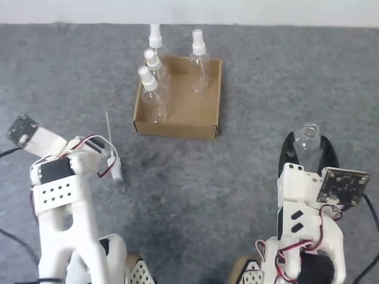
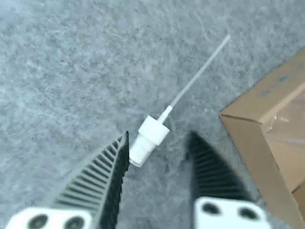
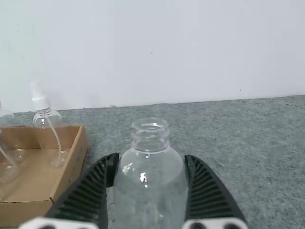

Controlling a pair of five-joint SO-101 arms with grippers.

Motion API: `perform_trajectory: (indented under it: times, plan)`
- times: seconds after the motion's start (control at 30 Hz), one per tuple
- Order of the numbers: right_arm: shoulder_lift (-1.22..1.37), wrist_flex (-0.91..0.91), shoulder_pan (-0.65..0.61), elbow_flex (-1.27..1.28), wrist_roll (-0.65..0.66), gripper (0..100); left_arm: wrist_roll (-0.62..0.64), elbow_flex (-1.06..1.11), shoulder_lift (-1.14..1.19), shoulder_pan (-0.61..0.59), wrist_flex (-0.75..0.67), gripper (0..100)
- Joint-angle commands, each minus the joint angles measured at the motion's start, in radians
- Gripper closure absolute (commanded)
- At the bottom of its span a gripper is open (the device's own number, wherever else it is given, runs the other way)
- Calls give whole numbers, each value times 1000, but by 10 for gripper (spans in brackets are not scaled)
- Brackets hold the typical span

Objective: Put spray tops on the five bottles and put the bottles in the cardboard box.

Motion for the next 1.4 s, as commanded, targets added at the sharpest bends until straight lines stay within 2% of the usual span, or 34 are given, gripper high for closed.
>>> perform_trajectory:
  times: [0.0, 0.1, 0.2, 0.37, 0.57, 0.77, 0.97, 1.37]
  plan:
    - [1, -30, -7, 0, -3, 965, -5, -84, -41, 8, 8, 667]
    - [1, -30, -7, 0, -3, 965, -97, -130, -38, -21, 14, 651]
    - [1, -30, -7, 0, -3, 965, -222, -194, -35, -60, 44, 679]
    - [1, -30, -4, 0, -3, 965, -445, -283, -34, -58, 115, 731]
    - [1, -44, -2, 6, -3, 965, -609, -323, -34, -57, 195, 735]
    - [2, -125, -2, 71, 31, 965, -697, -323, 11, -57, 206, 739]
    - [2, -133, -2, 75, 32, 965, -763, -407, 267, -32, 209, 739]
    - [2, -131, -7, 77, 32, 965, -772, -736, 724, -28, 206, 742]
